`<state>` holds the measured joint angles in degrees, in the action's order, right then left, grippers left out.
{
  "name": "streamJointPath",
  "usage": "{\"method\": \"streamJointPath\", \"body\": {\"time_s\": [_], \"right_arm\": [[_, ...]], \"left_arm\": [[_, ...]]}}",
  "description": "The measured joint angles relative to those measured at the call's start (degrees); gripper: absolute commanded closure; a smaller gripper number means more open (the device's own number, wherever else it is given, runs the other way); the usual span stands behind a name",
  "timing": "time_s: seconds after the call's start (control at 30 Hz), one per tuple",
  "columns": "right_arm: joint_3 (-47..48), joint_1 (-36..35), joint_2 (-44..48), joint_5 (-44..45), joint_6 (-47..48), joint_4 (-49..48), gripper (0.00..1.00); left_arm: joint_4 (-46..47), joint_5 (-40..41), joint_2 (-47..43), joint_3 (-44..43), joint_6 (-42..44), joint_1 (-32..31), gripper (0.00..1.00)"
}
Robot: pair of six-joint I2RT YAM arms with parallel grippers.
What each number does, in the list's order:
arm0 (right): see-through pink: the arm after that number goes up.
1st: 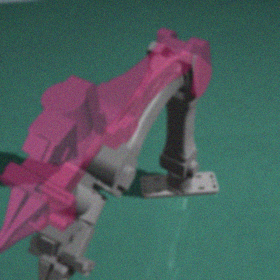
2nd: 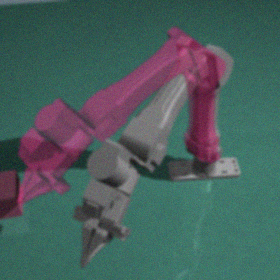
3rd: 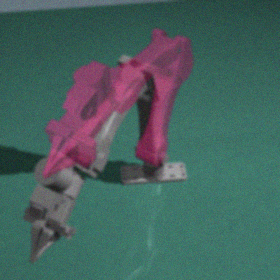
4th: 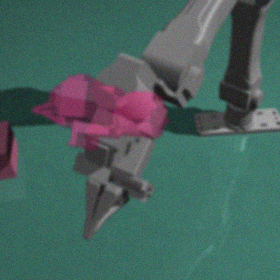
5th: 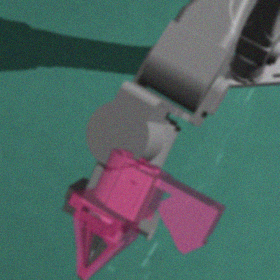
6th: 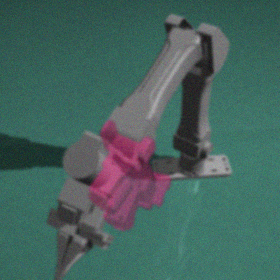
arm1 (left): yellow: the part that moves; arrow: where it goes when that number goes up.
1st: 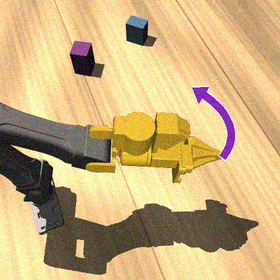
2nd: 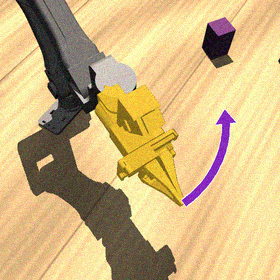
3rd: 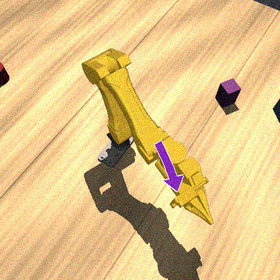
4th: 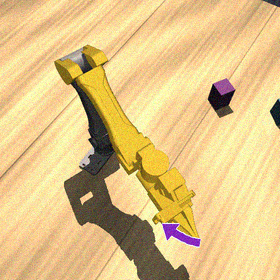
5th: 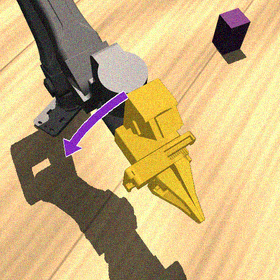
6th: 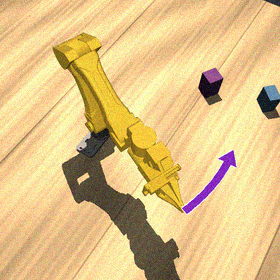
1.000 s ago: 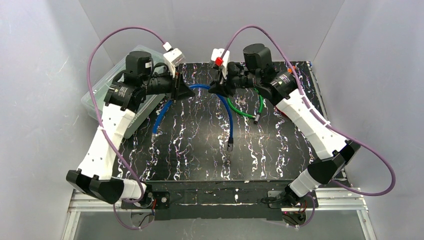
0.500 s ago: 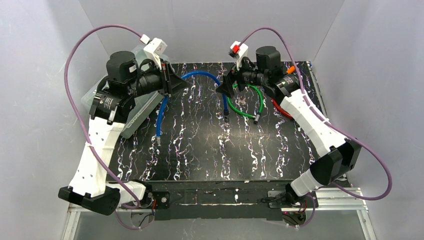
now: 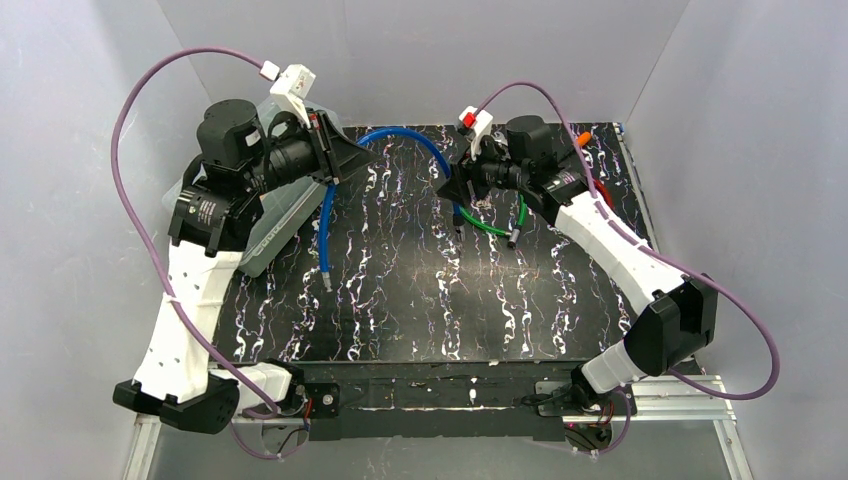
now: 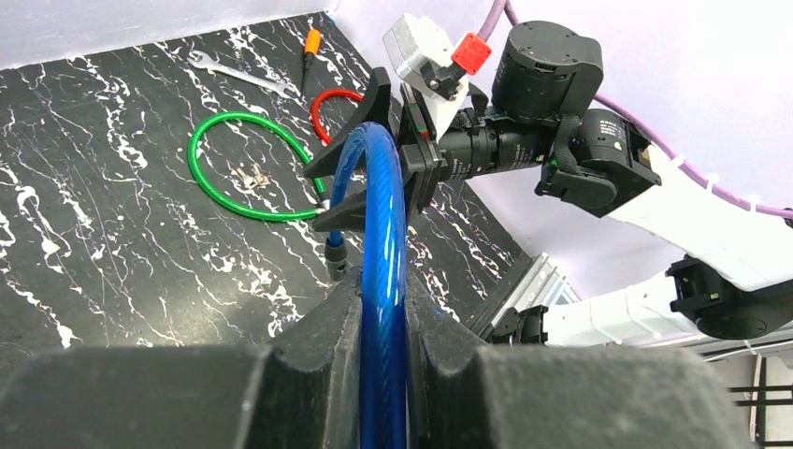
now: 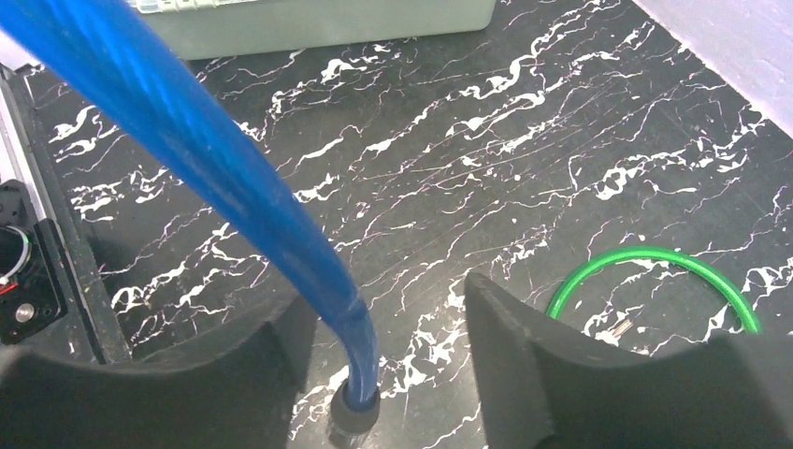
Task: Lock with the key
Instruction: Pick up the lock from the center of the board, then lock the lock.
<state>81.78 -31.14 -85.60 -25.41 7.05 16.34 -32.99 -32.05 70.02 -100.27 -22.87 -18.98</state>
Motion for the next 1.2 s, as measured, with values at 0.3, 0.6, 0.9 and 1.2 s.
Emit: {"method": "streamJointPath", "body": {"time_s": [0.3, 0.6, 0.9, 1.2], "right_arm": [[-1.14, 0.0, 0.0, -0.02, -2.89, -3.8, 0.48], [-3.63, 0.0, 0.02, -0.24, -3.63, -4.87, 0.64], [-4.02, 0.0, 0.02, -0.2, -5.35, -5.88, 0.99], [-3.87, 2.32, -0.37, -1.4, -17.99, -9.11, 0.99]], "left_arm": [[0.02, 0.04, -0.48, -0.09, -0.07, 0.0, 1.0], [0.15, 0.13, -0.28, -3.41, 0.37, 0.0, 1.0], [1.62, -0.44, -0.37, -2.67, 0.76, 0.09, 1.0], [4.28, -3.39, -3.45, 7.5, 4.44, -0.28, 0.86]]}}
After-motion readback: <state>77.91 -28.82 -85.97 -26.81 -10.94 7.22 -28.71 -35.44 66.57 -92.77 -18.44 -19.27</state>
